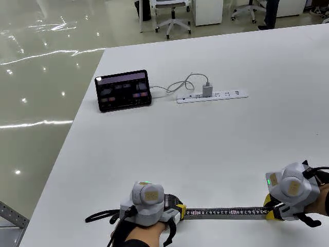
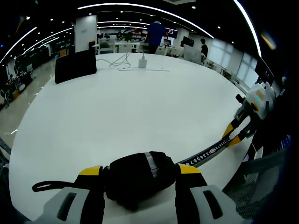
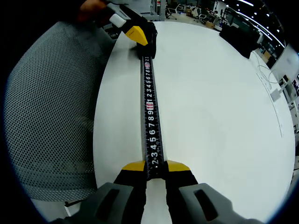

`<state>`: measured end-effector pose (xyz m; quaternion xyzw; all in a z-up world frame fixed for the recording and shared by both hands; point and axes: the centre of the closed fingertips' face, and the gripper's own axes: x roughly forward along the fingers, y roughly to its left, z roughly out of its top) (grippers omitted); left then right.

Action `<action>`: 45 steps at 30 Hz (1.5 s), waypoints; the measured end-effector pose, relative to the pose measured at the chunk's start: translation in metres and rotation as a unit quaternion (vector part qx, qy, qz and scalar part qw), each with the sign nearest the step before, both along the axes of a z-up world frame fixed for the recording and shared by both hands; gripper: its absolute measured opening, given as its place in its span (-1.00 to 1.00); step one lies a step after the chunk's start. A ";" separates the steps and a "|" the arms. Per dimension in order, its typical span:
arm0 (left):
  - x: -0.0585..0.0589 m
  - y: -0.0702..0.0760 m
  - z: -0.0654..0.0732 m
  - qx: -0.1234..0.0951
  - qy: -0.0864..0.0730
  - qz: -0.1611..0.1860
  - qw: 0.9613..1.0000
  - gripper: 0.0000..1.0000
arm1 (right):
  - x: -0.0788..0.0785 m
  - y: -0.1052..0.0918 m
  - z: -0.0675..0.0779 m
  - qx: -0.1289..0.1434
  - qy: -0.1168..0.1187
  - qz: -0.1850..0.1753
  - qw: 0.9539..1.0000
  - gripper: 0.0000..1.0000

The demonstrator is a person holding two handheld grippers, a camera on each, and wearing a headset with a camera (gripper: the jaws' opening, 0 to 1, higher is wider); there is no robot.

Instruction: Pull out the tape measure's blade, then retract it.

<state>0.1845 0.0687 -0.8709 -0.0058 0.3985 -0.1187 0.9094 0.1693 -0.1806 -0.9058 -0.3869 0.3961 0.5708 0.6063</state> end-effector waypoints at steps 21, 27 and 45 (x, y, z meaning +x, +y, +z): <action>0.000 0.000 0.000 -0.002 -0.001 0.001 1.000 0.13 | 0.003 0.009 -0.001 0.007 -0.002 0.003 1.000 -0.79; 0.000 0.000 0.000 -0.003 -0.001 0.001 1.000 0.13 | 0.003 0.013 0.000 0.011 -0.004 0.005 1.000 -0.79; 0.000 0.000 0.000 -0.004 -0.001 0.002 1.000 0.13 | 0.003 0.023 0.000 0.028 0.005 0.000 1.000 -0.79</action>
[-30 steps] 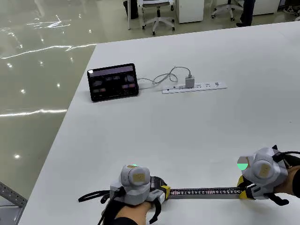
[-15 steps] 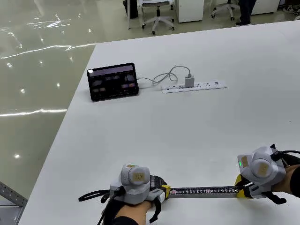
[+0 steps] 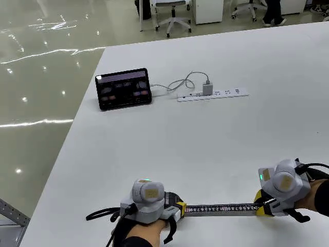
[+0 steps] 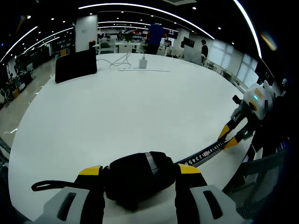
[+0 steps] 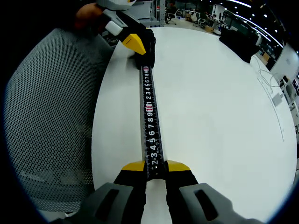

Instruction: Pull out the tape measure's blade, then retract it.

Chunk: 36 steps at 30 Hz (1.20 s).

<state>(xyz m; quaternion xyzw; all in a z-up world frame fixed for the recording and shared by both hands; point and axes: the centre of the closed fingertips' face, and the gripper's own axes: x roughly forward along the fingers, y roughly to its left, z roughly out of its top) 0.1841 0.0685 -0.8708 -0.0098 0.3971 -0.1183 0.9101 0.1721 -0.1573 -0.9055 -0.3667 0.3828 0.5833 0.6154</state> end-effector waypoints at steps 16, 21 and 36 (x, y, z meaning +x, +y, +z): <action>0.000 0.000 0.000 -0.001 -0.002 0.001 1.000 0.14 | 0.002 0.007 -0.001 0.001 0.001 -0.005 1.000 -0.78; 0.000 0.000 0.000 -0.002 -0.002 0.001 1.000 0.14 | 0.002 0.009 -0.001 0.001 0.001 -0.005 1.000 -0.78; 0.000 0.000 0.000 -0.003 -0.002 0.003 1.000 0.14 | 0.002 0.017 -0.001 0.002 -0.001 -0.006 1.000 -0.78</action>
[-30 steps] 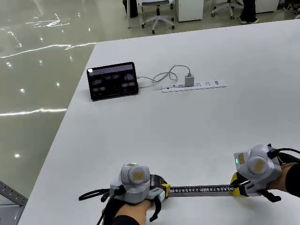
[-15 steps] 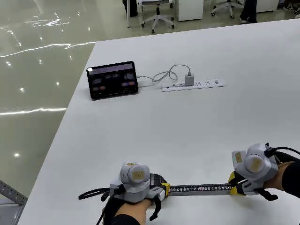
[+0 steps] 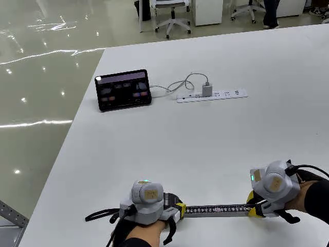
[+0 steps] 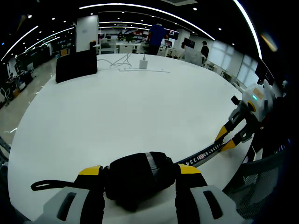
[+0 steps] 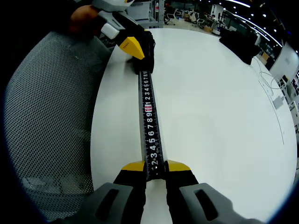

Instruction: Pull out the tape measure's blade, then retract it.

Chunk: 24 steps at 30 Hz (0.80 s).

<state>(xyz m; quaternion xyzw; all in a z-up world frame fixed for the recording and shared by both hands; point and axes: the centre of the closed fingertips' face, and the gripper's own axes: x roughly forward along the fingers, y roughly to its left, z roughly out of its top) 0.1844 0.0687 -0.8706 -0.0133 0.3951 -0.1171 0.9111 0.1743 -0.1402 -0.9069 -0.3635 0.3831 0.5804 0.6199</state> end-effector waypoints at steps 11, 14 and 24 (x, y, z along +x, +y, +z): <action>0.000 0.000 0.000 -0.002 -0.001 0.001 1.000 0.14 | 0.000 0.006 0.001 0.005 -0.001 -0.002 1.000 -0.77; 0.000 0.000 0.001 -0.002 -0.001 0.001 1.000 0.14 | -0.001 0.008 0.001 0.005 -0.001 -0.003 1.000 -0.77; 0.000 0.000 0.001 -0.001 -0.002 0.001 1.000 0.14 | -0.001 0.015 0.000 0.007 -0.001 -0.003 1.000 -0.77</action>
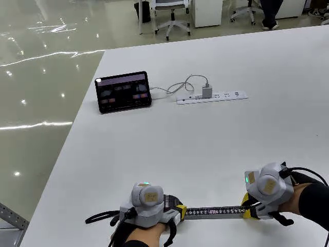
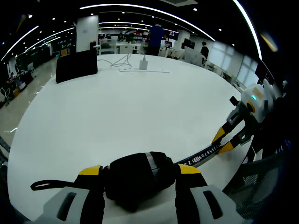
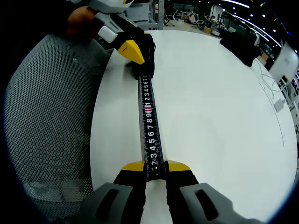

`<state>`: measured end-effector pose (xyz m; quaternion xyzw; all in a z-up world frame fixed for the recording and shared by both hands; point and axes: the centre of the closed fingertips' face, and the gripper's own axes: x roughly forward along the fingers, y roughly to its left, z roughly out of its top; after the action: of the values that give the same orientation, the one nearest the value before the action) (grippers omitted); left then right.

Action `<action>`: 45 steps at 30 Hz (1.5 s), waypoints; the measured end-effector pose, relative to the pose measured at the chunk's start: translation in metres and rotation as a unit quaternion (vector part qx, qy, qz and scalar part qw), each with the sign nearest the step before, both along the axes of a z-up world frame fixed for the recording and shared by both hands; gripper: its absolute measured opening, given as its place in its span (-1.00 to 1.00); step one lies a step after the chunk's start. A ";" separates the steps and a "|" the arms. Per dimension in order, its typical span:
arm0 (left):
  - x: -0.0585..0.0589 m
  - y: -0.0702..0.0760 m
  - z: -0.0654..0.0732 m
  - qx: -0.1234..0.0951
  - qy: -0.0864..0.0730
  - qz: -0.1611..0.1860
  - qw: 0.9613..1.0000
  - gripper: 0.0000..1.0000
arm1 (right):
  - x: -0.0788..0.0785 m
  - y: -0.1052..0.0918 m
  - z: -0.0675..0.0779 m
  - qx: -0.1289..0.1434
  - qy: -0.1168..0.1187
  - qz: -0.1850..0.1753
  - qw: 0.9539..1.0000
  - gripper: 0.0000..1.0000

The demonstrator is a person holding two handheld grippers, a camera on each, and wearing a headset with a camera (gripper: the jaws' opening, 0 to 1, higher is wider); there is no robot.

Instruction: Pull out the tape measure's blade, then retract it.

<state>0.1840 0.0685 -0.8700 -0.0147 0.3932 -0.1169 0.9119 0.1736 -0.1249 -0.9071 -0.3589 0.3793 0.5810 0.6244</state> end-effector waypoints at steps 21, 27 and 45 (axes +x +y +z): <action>0.000 0.000 0.000 -0.002 -0.002 0.000 1.000 0.13 | 0.000 0.013 0.002 0.004 0.001 -0.001 1.000 -0.77; 0.001 0.000 -0.001 -0.003 -0.002 0.000 1.000 0.13 | 0.000 0.017 0.002 0.007 0.000 0.009 1.000 -0.78; 0.001 0.000 0.000 -0.004 -0.005 0.001 1.000 0.13 | 0.001 0.028 0.000 0.014 0.007 -0.008 1.000 -0.78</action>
<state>0.1846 0.0681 -0.8701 -0.0181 0.3881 -0.1181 0.9138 0.1742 -0.0970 -0.9071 -0.3431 0.3780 0.5835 0.6316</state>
